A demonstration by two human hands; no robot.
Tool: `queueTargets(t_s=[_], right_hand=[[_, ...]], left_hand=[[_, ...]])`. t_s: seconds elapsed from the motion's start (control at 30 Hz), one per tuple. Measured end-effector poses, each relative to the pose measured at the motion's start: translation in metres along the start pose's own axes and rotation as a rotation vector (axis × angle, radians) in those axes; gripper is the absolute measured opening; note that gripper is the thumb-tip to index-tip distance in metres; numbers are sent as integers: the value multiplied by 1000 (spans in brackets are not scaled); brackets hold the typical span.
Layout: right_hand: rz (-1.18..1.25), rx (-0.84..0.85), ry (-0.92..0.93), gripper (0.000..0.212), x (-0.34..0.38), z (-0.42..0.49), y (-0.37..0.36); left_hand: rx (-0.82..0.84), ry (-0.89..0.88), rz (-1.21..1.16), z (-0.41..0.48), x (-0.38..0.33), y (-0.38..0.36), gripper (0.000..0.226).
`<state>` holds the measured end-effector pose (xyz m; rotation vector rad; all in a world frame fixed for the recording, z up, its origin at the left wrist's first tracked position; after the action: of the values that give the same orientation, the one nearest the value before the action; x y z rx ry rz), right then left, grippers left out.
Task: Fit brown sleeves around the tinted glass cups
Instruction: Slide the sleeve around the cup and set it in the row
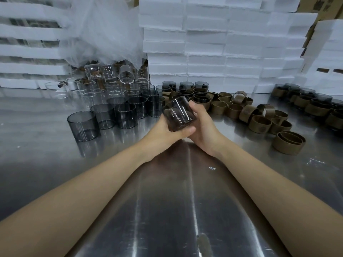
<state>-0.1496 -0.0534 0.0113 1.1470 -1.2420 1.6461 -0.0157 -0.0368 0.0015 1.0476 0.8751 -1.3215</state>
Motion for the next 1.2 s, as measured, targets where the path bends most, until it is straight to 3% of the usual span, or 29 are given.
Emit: queueTargets(t_s=[0.07, 0.13, 0.33, 0.4, 0.5, 0.63, 0.73, 0.83, 0.97, 1.03, 1.1, 1.2], right_hand=[[-10, -107, 27, 41, -1, 1, -2], [-58, -221, 58, 35, 1, 2, 0], [-623, -504, 343, 42, 3, 2, -11], [-723, -444, 448, 39, 4, -3, -12], [-917, -163, 626, 46, 0, -13, -20], [-1124, -50, 634, 55, -7, -16, -30], [-1072, -137, 582, 61, -6, -14, -25], [-914, -285, 449, 63, -2, -10, -21], [-365, -523, 120, 57, 9, -2, -13], [-187, -462, 87, 65, 13, -3, -13], [-163, -369, 152, 70, 10, -2, -17], [-196, -328, 217, 57, 2, -2, -23]], left_hand=[[-2, 33, -17, 1, 0, 0, 74], [15, 70, -37, 1, -1, -1, 62], [-87, 179, -198, 2, -1, 2, 48], [-159, 201, -257, 3, -2, 3, 45], [-280, 238, -271, 6, -2, 4, 45], [-290, 192, -97, 6, 2, 6, 24], [-250, 149, -59, 6, 5, 4, 9], [-175, 82, -41, 6, 5, 1, 16], [-81, -5, -13, 5, 6, -2, 33], [-105, -25, -75, 5, 6, 0, 36], [-176, -16, -161, 5, 4, 1, 49], [-275, 43, -219, 7, 3, 2, 51]])
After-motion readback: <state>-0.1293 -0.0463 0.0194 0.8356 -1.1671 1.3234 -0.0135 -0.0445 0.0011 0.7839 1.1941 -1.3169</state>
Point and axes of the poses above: each hand's wrist, its own z-axis towards the middle knuckle, its own y-axis out of the back of the hand, x = y × z, the point moved 1 cm from there along z, towards the middle knuckle, and after that the axes turned 13 degrees about -x, right-handed, at the moved point
